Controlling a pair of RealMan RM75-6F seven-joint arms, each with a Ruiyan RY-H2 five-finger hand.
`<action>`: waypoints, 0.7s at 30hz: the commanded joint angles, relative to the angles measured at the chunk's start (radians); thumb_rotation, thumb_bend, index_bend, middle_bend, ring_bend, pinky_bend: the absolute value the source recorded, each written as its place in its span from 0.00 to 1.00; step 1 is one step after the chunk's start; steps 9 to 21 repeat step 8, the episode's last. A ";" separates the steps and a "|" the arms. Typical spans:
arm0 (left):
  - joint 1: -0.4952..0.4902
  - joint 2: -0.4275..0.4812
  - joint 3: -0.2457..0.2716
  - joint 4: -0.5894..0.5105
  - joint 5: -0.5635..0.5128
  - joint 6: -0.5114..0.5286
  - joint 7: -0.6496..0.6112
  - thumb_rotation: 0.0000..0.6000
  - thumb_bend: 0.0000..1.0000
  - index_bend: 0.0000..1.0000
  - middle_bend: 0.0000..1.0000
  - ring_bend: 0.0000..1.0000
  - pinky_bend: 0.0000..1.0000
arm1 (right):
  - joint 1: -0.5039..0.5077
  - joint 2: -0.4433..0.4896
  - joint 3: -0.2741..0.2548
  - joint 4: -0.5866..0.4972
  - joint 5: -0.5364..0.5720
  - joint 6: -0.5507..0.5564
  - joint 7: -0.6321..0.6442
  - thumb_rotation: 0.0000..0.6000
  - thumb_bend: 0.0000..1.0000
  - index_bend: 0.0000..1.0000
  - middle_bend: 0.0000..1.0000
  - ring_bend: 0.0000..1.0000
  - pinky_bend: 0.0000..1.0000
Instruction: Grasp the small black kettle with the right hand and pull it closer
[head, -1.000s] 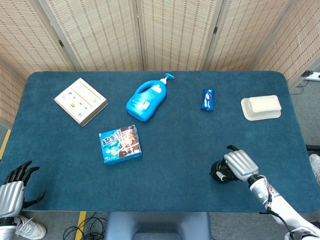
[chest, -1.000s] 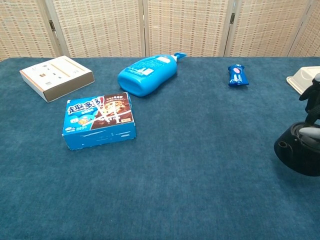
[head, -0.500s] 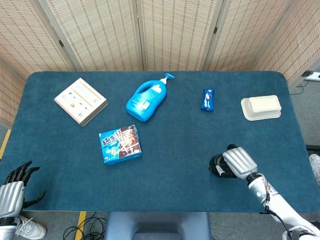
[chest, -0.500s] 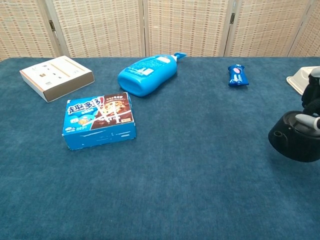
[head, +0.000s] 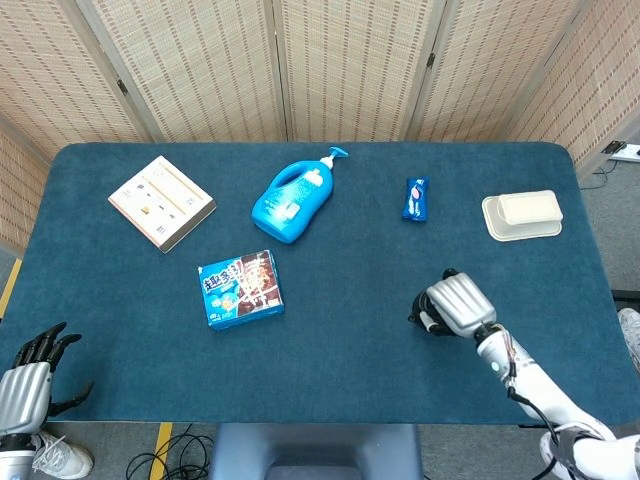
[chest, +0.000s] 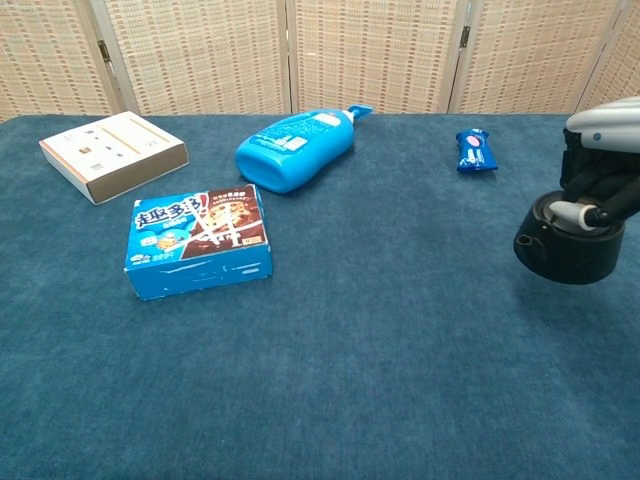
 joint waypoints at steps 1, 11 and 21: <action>0.000 0.000 0.000 0.000 -0.002 0.000 0.001 1.00 0.27 0.24 0.11 0.11 0.15 | 0.042 -0.029 0.008 0.020 0.048 -0.017 -0.067 0.81 0.53 1.00 1.00 1.00 0.30; 0.002 -0.002 0.001 0.004 -0.008 -0.003 -0.002 1.00 0.27 0.24 0.11 0.11 0.15 | 0.087 -0.068 0.002 0.040 0.129 -0.004 -0.166 0.81 0.52 1.00 1.00 1.00 0.30; 0.002 -0.002 0.001 0.004 -0.008 -0.003 -0.002 1.00 0.27 0.24 0.11 0.11 0.15 | 0.087 -0.068 0.002 0.040 0.129 -0.004 -0.166 0.81 0.52 1.00 1.00 1.00 0.30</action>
